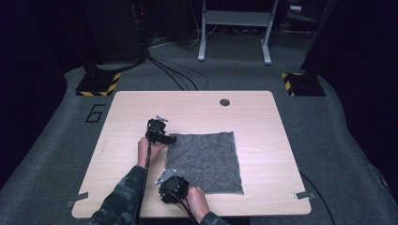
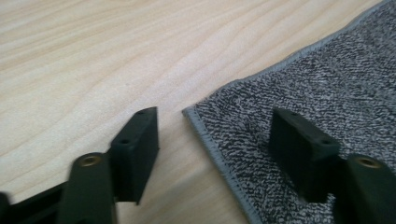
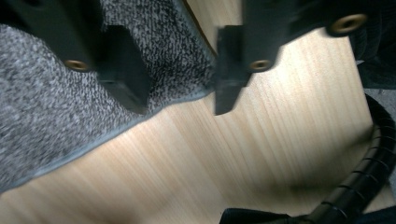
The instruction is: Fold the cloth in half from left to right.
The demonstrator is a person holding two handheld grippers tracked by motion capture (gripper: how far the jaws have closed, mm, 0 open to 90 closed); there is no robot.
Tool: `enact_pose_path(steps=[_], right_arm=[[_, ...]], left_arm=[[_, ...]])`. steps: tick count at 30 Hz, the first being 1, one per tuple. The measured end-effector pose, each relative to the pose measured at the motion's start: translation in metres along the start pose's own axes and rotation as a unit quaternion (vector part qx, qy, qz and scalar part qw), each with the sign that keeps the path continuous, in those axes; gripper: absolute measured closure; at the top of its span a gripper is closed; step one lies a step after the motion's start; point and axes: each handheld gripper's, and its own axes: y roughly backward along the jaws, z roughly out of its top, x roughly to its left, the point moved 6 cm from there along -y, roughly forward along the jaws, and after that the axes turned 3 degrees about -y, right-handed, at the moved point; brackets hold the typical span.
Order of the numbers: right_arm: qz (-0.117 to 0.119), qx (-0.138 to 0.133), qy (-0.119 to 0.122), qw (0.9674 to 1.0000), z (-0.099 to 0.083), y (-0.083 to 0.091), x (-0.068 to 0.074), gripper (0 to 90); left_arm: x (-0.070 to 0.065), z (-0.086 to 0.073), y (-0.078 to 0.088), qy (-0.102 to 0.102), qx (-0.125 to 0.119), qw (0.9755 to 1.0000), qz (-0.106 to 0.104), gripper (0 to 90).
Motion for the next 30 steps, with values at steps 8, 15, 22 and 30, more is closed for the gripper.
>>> enact_pose_path(steps=[8, 15, 22, 30], right_arm=[[0.011, -0.002, -0.013, 0.9998, -0.003, -0.003, 0.002, 84.1], [0.030, -0.012, -0.021, 0.9992, -0.006, -0.003, 0.001, 88.5], [0.042, -0.014, -0.032, 0.9985, -0.008, 0.003, -0.002, 88.8], [0.037, -0.039, -0.036, 0.9979, -0.006, 0.020, 0.000, 88.9]], left_arm=[[-0.004, 0.001, -0.001, -0.017, -0.003, 0.9998, 0.004, 61.0], [-0.003, 0.000, -0.001, -0.028, -0.007, 0.9995, 0.016, 83.0], [-0.006, 0.000, 0.000, -0.038, -0.010, 0.9988, 0.029, 88.9], [-0.003, 0.003, 0.016, -0.032, -0.027, 0.9984, 0.038, 89.3]])
